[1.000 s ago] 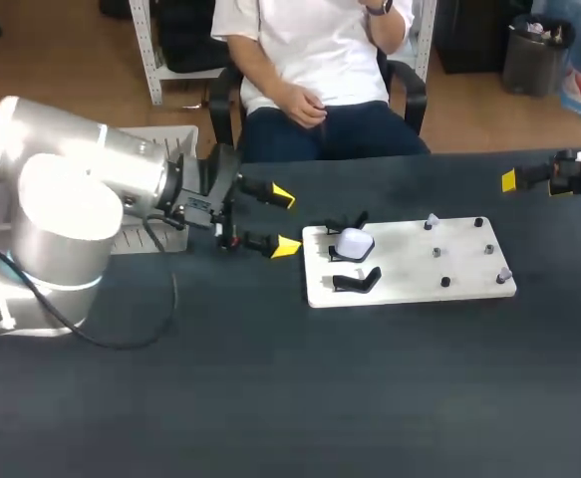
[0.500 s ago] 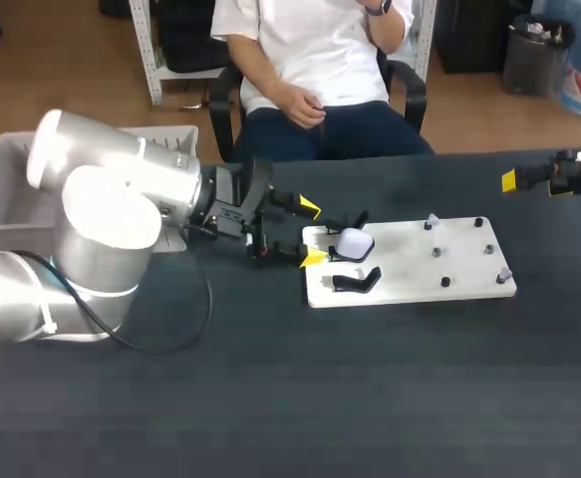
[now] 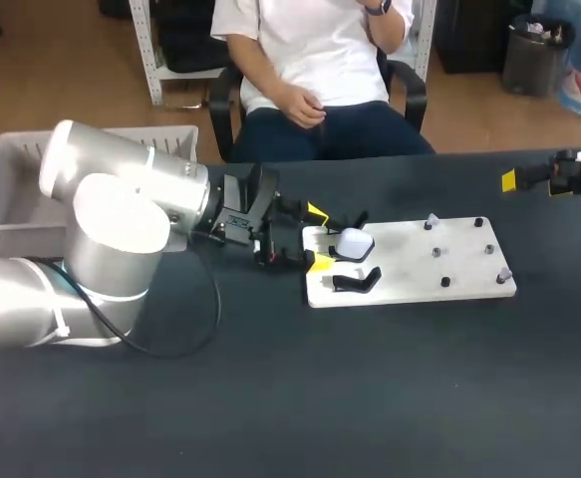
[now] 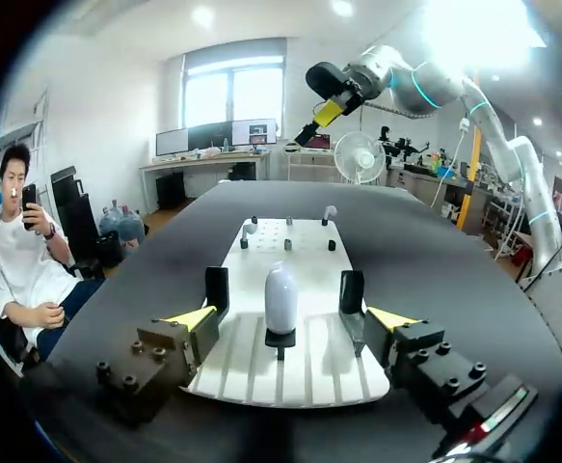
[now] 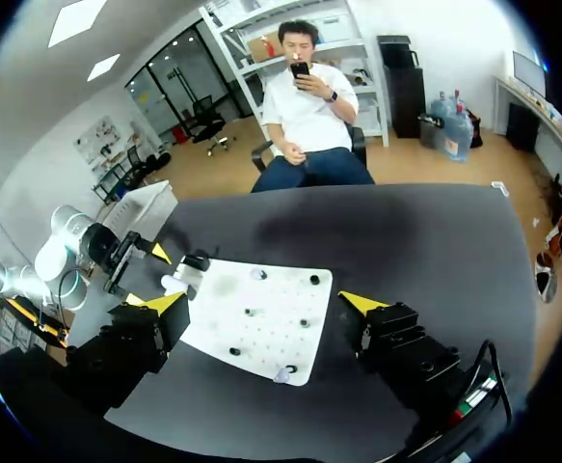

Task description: Pick up each earbud case from the left stands, insert the matching earbuds, close the lid, and place the case in the box.

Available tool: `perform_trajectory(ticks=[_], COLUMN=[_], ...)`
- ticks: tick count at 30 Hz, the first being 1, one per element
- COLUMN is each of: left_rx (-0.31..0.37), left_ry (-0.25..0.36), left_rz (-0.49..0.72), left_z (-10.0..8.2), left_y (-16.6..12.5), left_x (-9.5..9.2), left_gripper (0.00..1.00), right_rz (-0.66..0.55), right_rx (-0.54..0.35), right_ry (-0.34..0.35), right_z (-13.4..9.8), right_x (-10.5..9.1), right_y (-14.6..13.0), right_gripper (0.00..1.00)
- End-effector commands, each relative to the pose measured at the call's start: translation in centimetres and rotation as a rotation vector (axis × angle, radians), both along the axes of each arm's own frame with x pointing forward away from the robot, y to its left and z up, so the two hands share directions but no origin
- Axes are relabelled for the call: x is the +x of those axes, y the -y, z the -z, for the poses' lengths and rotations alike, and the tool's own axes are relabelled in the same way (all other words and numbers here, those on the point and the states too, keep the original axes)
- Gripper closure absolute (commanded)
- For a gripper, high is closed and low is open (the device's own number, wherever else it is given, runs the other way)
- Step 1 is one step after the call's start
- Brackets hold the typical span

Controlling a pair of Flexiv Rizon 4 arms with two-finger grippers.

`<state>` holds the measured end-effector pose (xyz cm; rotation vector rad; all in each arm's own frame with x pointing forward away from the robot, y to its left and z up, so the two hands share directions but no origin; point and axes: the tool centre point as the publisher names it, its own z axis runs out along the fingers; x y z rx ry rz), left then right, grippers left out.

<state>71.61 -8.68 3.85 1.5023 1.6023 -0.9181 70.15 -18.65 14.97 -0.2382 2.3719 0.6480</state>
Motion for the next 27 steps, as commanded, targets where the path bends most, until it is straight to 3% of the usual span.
perform_trajectory(ticks=[1,20,27], left_rx=[0.009,0.015,0.006], left_ry=[-0.009,-0.036,-0.042], left_rz=[0.012,0.020,0.030], left_z=[0.6,1.9,2.0], left_y=[1.1,2.6,3.1], left_x=[0.7,0.7,0.9], left_gripper=[0.00,0.00,0.06], right_rz=[0.001,0.001,0.001], right_rx=[0.000,0.000,0.000], right_ry=[0.000,0.000,0.000], right_z=[0.0,0.0,0.0], right_x=[0.0,0.0,0.0], right_y=[0.0,0.0,0.0], right_gripper=[0.00,0.00,0.00])
